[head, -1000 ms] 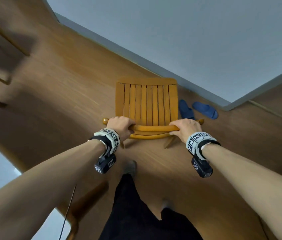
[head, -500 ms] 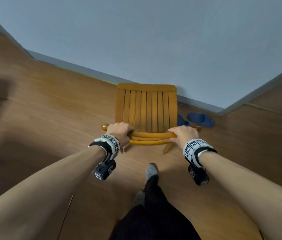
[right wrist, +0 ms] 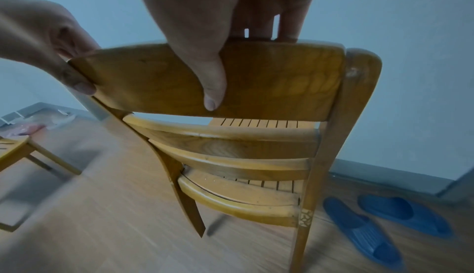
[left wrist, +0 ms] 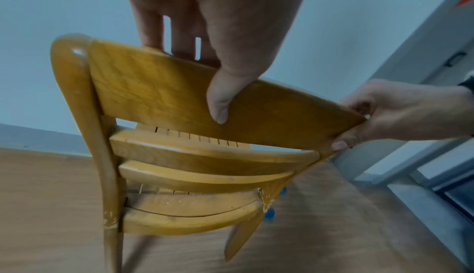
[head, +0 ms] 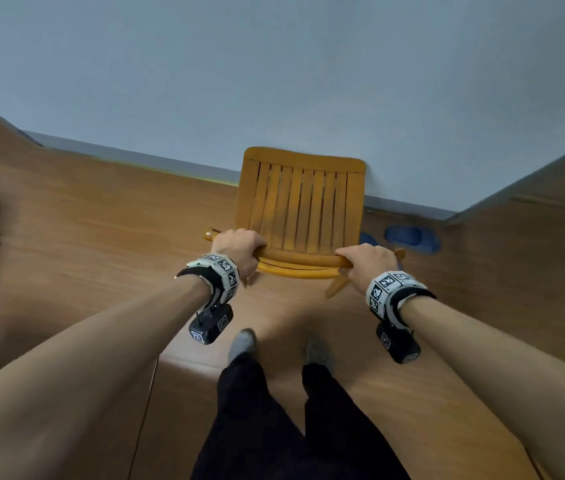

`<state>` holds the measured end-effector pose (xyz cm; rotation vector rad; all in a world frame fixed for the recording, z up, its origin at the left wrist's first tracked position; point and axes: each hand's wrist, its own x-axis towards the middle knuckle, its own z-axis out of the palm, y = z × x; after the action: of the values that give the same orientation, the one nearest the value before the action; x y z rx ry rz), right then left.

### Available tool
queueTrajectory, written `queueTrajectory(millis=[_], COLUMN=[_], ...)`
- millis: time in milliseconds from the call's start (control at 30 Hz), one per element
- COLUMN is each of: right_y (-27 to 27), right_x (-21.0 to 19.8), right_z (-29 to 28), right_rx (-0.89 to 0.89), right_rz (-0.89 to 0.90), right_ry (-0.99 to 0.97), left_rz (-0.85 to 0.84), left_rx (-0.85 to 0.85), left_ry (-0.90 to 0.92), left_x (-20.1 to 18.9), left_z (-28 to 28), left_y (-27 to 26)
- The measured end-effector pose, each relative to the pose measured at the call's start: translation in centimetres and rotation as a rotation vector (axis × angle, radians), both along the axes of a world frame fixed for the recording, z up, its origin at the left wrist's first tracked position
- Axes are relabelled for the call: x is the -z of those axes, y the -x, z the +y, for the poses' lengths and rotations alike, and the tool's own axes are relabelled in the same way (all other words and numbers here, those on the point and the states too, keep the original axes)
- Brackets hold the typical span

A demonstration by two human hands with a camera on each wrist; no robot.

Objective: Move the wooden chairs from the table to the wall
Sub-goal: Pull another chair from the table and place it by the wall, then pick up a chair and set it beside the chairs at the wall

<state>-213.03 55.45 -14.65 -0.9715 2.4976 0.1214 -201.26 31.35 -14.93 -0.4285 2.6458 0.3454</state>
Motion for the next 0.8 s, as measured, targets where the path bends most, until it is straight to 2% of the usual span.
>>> queueTrajectory(millis=[167,300,433,567,800], right_y=[-2.9,-4.3,-7.3,-9.0,-9.0], right_x=[0.7,1.7,3.6,4.5,2.2], right_z=[-3.4,-3.6,-2.8,-2.4,-3.7], right_rx=[0.089,0.205,0.253,0.324,0.336], right_rz=[-0.003,-0.025,-0.066,-0.05,-0.233], right_ry=[-0.029,-0.103,-0.143,-0.092,-0.068], left_rz=[-0.023,-0.018,-0.013,0.031,0.005], left_rx=[0.084,0.247,0.313,0.257,0.063], left_ry=[-0.014,0.013,0.029,-0.011,-0.208], left_x=[0.8,1.7,4.1,4.9,3.2], left_z=[-3.8,-3.8,-3.1,-2.8,-2.5], left_y=[-0.8,-1.7,-4.4,-6.0,-6.6])
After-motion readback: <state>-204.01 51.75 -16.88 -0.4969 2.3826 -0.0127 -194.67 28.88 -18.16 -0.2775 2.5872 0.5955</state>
